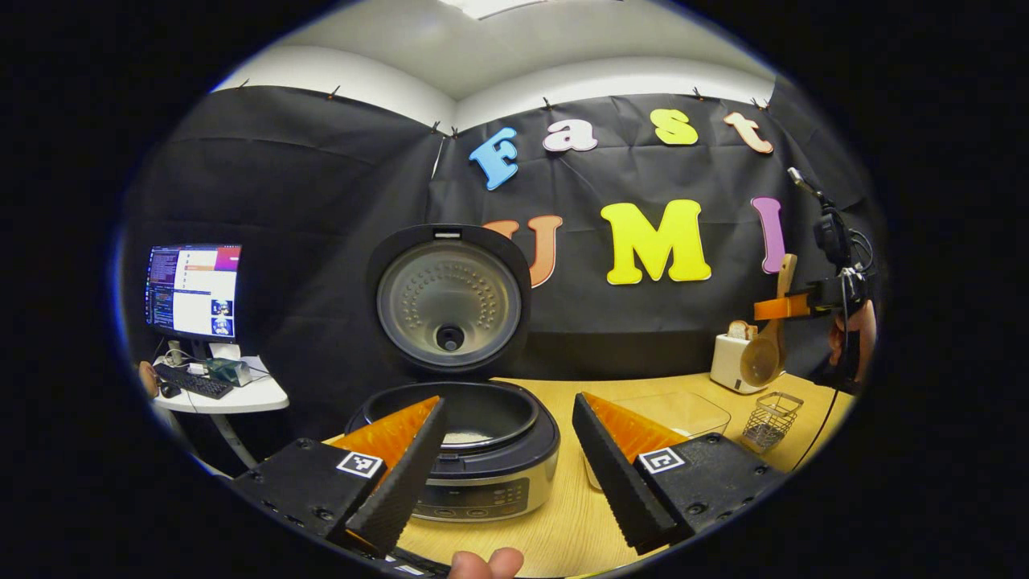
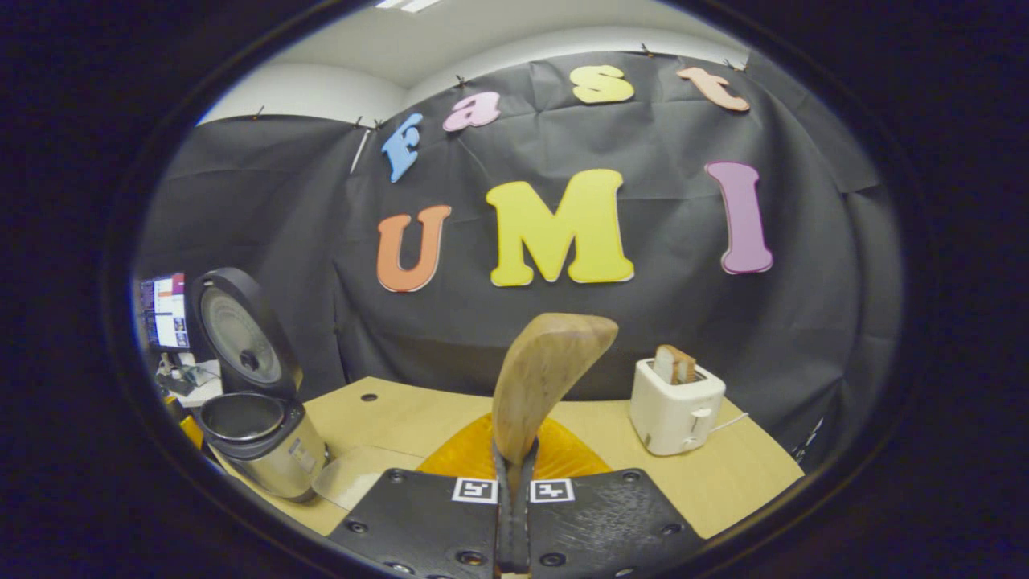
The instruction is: Close the left gripper, press the button to open the rice cooker; take a wooden spoon from the chopstick holder with the right hand, scoop a spoonful of rice and pour it into the rice cooker, then put the wooden spoon back into the chopstick holder.
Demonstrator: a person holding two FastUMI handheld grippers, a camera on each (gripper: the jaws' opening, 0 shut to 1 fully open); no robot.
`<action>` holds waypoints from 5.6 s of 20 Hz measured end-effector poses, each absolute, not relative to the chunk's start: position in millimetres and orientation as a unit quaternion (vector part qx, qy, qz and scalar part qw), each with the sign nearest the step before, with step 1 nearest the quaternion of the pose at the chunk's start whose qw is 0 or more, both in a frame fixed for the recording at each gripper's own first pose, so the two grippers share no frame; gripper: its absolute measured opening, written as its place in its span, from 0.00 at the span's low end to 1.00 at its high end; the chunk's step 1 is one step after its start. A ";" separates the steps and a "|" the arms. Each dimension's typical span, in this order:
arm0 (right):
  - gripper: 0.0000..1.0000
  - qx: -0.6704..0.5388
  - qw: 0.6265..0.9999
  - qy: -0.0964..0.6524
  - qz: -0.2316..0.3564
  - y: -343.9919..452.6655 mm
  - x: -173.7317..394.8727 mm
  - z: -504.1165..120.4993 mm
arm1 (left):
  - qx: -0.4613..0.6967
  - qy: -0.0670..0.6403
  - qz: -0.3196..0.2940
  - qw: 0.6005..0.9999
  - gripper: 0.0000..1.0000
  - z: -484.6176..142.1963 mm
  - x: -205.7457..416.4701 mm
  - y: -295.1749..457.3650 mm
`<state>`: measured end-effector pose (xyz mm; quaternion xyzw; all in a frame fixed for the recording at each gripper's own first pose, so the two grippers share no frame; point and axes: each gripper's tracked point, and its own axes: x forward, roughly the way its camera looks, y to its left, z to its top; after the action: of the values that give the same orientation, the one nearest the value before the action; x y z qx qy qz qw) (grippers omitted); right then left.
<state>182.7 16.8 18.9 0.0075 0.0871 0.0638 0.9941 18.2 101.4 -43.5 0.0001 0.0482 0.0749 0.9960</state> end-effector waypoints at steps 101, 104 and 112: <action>0.00 -0.096 0.955 0.048 0.277 403.9 167.7 60.1 | -0.030 0.062 0.119 0.990 0.99 -29.4 -23.6 219.9; 0.00 -0.122 0.950 0.037 0.283 410.3 162.4 62.1 | -0.031 0.064 0.120 0.990 0.99 -28.6 -24.4 218.1; 0.00 -0.047 0.956 0.045 0.286 386.1 153.6 79.2 | -0.041 0.053 0.113 0.991 0.99 -20.9 -25.3 211.1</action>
<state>153.6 386.1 79.2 -0.0469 0.0452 0.2860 0.9560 -25.3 211.1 -20.9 -0.0411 0.0530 0.1131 0.9913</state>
